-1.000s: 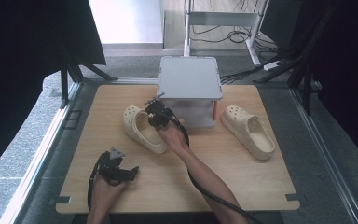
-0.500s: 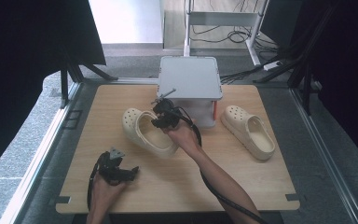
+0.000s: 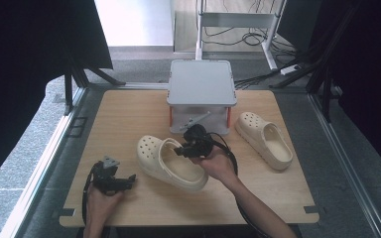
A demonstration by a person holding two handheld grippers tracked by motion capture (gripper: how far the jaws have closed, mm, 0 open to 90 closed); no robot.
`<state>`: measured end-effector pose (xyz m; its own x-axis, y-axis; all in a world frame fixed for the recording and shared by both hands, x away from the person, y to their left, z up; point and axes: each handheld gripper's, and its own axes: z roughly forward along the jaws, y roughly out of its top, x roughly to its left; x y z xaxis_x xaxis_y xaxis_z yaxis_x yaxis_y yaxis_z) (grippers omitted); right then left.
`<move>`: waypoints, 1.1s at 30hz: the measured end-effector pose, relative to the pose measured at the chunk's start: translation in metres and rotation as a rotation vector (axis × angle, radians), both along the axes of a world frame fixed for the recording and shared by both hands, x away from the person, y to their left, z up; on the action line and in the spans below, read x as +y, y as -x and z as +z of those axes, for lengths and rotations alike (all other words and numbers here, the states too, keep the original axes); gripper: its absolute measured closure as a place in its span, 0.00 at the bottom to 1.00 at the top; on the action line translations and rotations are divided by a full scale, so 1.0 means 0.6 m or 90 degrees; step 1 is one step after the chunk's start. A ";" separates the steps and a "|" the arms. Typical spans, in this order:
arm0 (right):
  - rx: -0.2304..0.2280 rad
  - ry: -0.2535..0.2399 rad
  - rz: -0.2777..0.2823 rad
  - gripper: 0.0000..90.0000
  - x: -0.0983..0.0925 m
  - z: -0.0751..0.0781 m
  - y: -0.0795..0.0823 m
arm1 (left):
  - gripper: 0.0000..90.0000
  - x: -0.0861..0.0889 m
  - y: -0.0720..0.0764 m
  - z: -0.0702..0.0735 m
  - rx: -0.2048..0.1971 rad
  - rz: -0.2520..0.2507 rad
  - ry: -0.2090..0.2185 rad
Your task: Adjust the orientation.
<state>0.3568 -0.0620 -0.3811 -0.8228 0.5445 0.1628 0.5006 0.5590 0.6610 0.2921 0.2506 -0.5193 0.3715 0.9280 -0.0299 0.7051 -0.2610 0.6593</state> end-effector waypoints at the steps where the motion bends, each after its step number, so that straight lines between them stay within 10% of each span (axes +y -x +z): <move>1: 0.002 -0.004 0.002 0.87 -0.011 -0.006 0.015 | 0.04 0.002 0.000 -0.001 0.006 0.002 0.001; 16: 0.028 -0.034 0.016 0.87 -0.050 -0.104 0.111 | 0.02 0.001 -0.001 -0.005 0.000 0.000 0.002; 26: 0.014 -0.014 0.035 0.84 -0.075 -0.140 0.111 | 0.02 0.001 -0.001 -0.005 0.000 0.000 0.002; 33: 0.032 0.026 0.081 0.57 -0.084 -0.132 0.107 | 0.02 0.001 -0.001 -0.005 0.001 0.000 0.002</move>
